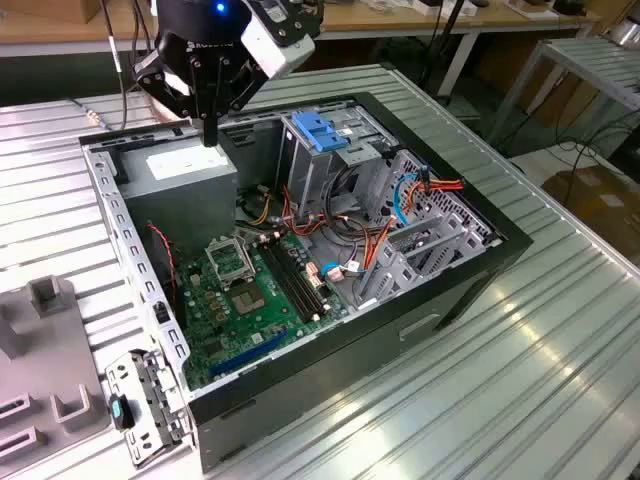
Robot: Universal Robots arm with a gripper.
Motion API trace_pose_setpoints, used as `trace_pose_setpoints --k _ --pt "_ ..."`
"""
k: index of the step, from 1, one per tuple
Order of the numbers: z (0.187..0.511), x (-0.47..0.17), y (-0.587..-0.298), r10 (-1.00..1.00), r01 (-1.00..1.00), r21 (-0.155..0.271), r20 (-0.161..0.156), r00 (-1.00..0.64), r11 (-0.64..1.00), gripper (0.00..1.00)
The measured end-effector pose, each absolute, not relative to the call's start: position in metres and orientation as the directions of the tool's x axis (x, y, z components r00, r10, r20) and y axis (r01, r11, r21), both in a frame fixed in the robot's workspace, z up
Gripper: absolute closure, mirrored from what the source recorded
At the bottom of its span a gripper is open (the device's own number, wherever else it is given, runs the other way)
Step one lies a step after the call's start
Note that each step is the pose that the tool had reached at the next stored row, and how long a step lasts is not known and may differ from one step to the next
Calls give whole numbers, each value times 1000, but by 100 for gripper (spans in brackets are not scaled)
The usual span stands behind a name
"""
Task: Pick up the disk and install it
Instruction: 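Reach for the disk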
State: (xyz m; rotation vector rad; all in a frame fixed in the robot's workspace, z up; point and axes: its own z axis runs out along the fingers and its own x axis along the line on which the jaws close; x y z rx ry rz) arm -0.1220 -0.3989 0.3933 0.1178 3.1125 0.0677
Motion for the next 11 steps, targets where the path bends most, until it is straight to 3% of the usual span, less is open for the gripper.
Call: trace_pose_setpoints --k 11 --pt "393 -130 -399 76 75 44 -24 -997 996 89"
